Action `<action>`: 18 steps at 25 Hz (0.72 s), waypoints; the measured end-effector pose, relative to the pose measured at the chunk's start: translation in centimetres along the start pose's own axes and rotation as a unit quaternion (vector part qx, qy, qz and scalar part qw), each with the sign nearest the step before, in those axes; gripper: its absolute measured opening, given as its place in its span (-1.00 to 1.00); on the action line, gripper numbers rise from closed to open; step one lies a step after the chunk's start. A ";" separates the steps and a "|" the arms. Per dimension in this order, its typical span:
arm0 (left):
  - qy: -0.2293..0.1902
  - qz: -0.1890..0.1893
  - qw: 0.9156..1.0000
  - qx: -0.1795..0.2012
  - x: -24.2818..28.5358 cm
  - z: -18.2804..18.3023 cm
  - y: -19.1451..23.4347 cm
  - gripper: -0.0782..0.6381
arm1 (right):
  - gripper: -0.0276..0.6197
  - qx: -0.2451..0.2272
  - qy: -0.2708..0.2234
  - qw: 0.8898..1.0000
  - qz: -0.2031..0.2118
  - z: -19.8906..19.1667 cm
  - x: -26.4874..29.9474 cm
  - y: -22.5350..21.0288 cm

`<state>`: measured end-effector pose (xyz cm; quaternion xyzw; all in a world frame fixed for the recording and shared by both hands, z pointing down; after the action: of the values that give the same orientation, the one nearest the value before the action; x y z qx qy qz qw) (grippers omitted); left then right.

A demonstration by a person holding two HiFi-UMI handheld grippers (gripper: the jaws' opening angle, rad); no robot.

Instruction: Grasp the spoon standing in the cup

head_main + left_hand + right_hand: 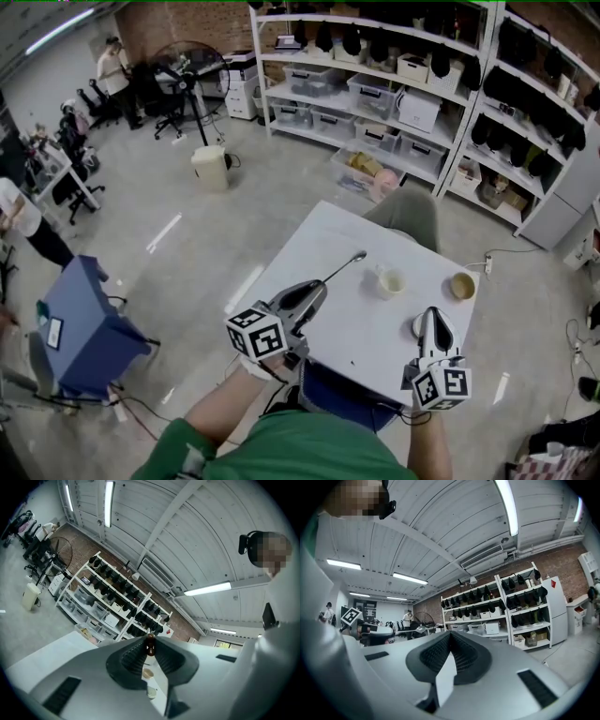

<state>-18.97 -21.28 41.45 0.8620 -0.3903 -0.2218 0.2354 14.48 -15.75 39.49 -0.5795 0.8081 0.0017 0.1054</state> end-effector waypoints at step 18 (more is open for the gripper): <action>-0.002 -0.013 1.000 0.005 1.9 -1.1 0.1 -0.61 | -0.85 -0.019 -0.004 1.000 -0.010 -0.2 -0.3 -1.4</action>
<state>-17.28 -22.57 42.04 0.8679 -0.3805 -0.2246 0.2271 15.83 -15.93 39.87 -0.5892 0.8018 0.0181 0.0979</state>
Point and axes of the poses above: the fingertips, and each gripper's own axes: x forward along the fingers, y to its left, z out of its top, the point moved 10 cm from there along -x, backward along the fingers, and after that the axes turned 10 degrees about -y, right-handed, at the moved point
